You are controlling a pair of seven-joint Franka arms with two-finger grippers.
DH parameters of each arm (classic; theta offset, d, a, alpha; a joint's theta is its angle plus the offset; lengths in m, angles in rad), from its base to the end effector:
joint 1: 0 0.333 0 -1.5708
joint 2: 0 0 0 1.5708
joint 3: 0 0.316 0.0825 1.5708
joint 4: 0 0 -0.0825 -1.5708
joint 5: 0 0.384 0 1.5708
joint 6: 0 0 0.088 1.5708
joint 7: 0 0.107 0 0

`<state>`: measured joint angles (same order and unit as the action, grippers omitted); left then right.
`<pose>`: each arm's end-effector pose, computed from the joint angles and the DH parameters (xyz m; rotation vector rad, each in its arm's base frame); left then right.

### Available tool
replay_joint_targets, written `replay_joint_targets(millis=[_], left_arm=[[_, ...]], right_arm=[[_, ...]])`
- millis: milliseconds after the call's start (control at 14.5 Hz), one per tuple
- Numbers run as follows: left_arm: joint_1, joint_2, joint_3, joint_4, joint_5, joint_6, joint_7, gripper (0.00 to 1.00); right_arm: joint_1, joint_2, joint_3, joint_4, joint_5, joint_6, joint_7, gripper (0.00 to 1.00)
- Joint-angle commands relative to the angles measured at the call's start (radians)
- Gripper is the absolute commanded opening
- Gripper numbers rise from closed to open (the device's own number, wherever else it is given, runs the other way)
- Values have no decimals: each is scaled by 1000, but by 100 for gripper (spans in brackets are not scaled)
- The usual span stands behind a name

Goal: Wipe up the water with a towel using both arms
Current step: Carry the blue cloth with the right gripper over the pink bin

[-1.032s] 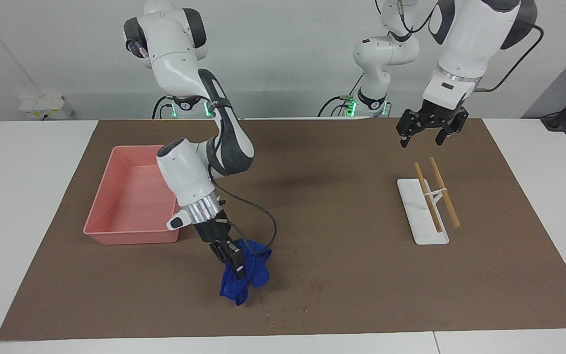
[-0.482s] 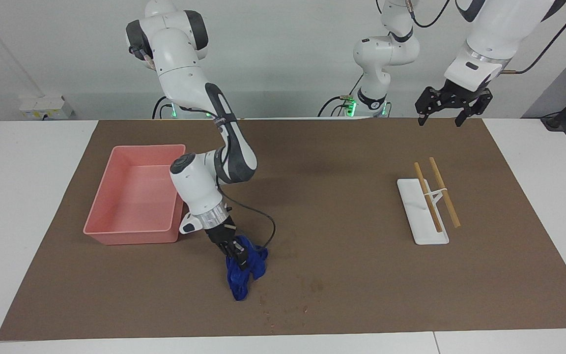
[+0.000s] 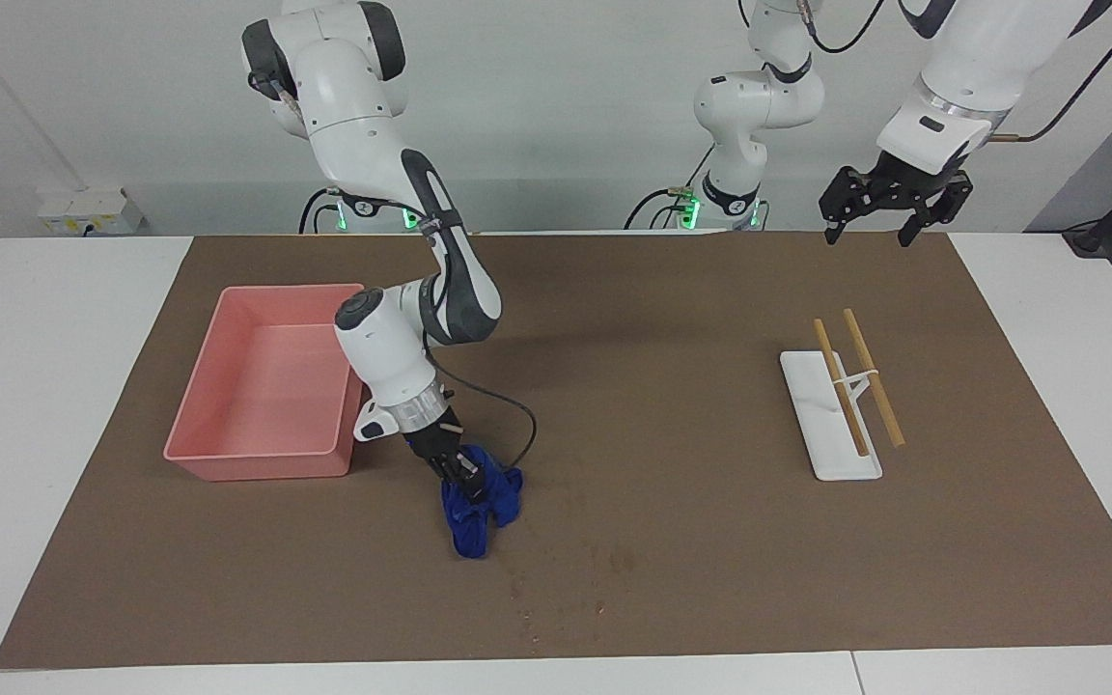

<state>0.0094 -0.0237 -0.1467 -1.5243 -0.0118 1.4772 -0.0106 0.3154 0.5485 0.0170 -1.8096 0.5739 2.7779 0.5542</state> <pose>0.5324 -0.0760 0.6509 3.1285 -0.1998 -0.0379 0.6543 0.1992 0.2788 -2.4923 0.9421 -0.3091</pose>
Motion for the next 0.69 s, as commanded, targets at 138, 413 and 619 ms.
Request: replay_joint_targets(millis=[138, 413, 619], left_arm=[[23, -42, -8, -50, 6, -28, 14, 100], [23, -42, -8, -51, 6, -28, 12, 100], [21, -42, -8, -51, 6, -28, 14, 100]], right_arm=[[-19, -120, 3, -174, 7, -251, 67, 0], [-18, -246, 3, -348, 6, -282, 67, 0], [-19, -344, 3, -454, 6, -322, 59, 0]])
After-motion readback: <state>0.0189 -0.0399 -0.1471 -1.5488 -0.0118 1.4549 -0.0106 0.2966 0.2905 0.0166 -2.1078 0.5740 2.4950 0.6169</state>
